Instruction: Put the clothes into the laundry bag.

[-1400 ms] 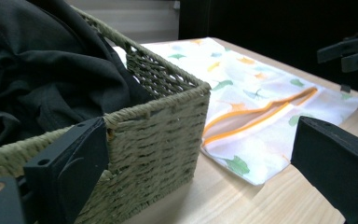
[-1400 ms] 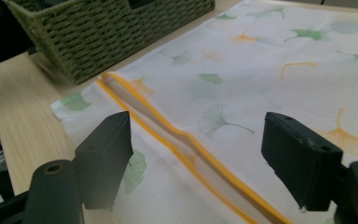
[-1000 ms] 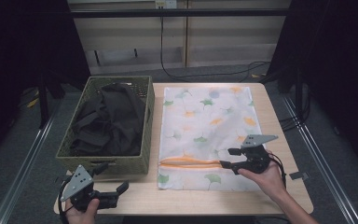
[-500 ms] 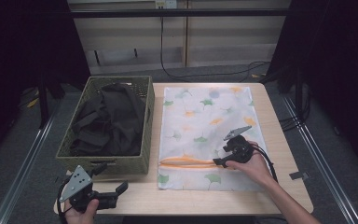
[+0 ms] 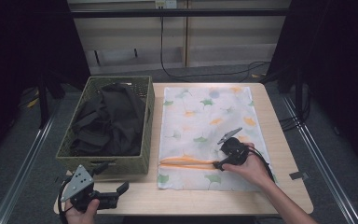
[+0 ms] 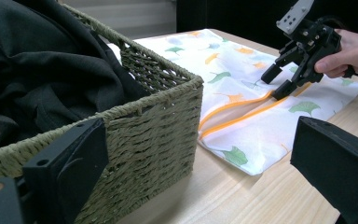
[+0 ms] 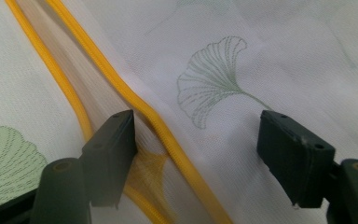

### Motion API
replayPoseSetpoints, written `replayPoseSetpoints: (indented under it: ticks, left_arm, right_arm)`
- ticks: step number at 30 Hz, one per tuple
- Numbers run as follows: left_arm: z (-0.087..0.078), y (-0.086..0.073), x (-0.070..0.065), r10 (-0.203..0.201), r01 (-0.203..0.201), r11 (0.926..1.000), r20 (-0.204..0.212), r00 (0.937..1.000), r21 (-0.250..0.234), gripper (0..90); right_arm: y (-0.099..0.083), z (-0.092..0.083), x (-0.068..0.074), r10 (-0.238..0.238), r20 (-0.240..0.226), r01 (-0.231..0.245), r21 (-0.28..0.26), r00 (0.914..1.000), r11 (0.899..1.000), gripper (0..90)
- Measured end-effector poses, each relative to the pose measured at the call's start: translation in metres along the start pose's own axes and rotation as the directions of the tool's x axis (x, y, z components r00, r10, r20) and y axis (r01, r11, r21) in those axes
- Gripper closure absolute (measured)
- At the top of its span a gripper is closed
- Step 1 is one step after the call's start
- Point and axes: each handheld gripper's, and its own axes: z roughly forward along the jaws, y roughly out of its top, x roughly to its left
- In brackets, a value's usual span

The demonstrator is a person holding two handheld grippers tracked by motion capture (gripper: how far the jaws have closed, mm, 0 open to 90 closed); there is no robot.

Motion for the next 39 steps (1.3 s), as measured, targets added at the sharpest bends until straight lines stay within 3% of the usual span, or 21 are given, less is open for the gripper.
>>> replayPoseSetpoints:
  ticks: [4,9,13,16,17,19,23,28,29,30,31,33,34,36,39]
  left_arm:
    - [0.000,0.000,0.001,-0.001,0.001,1.0000,0.004,1.0000,-0.006,3.7]
    - [0.001,0.000,0.002,0.000,0.000,1.0000,0.013,0.9999,-0.006,3.7]
    - [-0.001,0.000,0.003,0.001,-0.001,1.0000,0.010,0.9999,-0.009,3.6]
    - [-0.001,0.000,0.003,-0.001,0.001,1.0000,0.003,1.0000,-0.008,3.6]
    - [-0.001,0.000,0.004,-0.004,0.004,1.0000,0.000,1.0000,-0.008,3.6]
    - [-0.001,-0.001,0.005,-0.007,0.007,0.9999,0.009,0.9999,-0.008,3.7]
    - [-0.001,-0.001,0.005,-0.006,0.006,1.0000,0.007,1.0000,-0.004,3.7]
    - [-0.001,-0.001,0.005,-0.007,0.007,1.0000,0.002,1.0000,-0.004,3.6]
    - [-0.001,-0.001,0.005,-0.007,0.007,1.0000,0.002,1.0000,-0.004,3.7]
    - [-0.001,-0.001,0.006,-0.011,0.011,0.9999,-0.010,0.9999,-0.001,3.7]
    - [-0.001,-0.001,0.006,-0.011,0.011,0.9999,-0.010,0.9999,-0.001,3.7]
    - [0.000,-0.002,0.007,-0.016,0.016,0.9999,-0.012,0.9998,0.002,3.7]
    - [0.000,-0.002,0.007,-0.016,0.016,0.9999,-0.012,0.9998,0.002,3.8]
    - [-0.001,-0.001,0.007,-0.023,0.023,0.9997,-0.017,0.9996,-0.003,3.7]
    - [-0.001,-0.001,0.007,-0.024,0.024,0.9997,-0.016,0.9996,-0.004,3.7]
  right_arm:
    - [0.002,-0.002,-0.003,0.030,0.015,-0.030,0.005,0.9994,1.000,40.5]
    - [0.002,-0.002,-0.008,0.061,0.022,-0.060,-0.014,0.9979,0.998,48.1]
    - [-0.001,-0.004,-0.011,0.114,-0.004,-0.114,-0.048,0.9935,0.992,56.1]
    - [-0.001,-0.003,-0.011,0.107,-0.003,-0.107,-0.071,0.9943,0.992,58.7]
    - [-0.002,-0.003,-0.010,0.096,0.002,-0.096,-0.119,0.9953,0.988,62.8]
    - [-0.002,-0.003,-0.010,0.086,0.000,-0.085,-0.135,0.9963,0.987,64.1]
    - [-0.004,0.003,-0.008,0.081,0.003,-0.079,-0.148,0.9967,0.986,70.0]
    - [-0.005,0.003,-0.007,0.073,0.000,-0.072,-0.162,0.9973,0.984,86.4]
    - [-0.005,0.003,-0.007,0.073,0.000,-0.072,-0.162,0.9973,0.984,86.4]
    - [-0.004,-0.001,-0.007,0.085,-0.004,-0.084,-0.194,0.9964,0.977,88.2]
    - [-0.004,-0.001,-0.007,0.085,-0.004,-0.084,-0.194,0.9964,0.977,88.2]
    - [-0.002,-0.010,-0.007,0.097,0.000,-0.094,-0.250,0.9952,0.964,88.7]
    - [-0.002,-0.010,-0.007,0.097,0.000,-0.094,-0.250,0.9952,0.964,88.7]
    - [0.001,-0.021,-0.008,0.114,0.029,-0.100,-0.304,0.9930,0.948,89.0]
    - [0.007,-0.027,-0.007,0.126,0.039,-0.106,-0.335,0.9913,0.936,89.2]
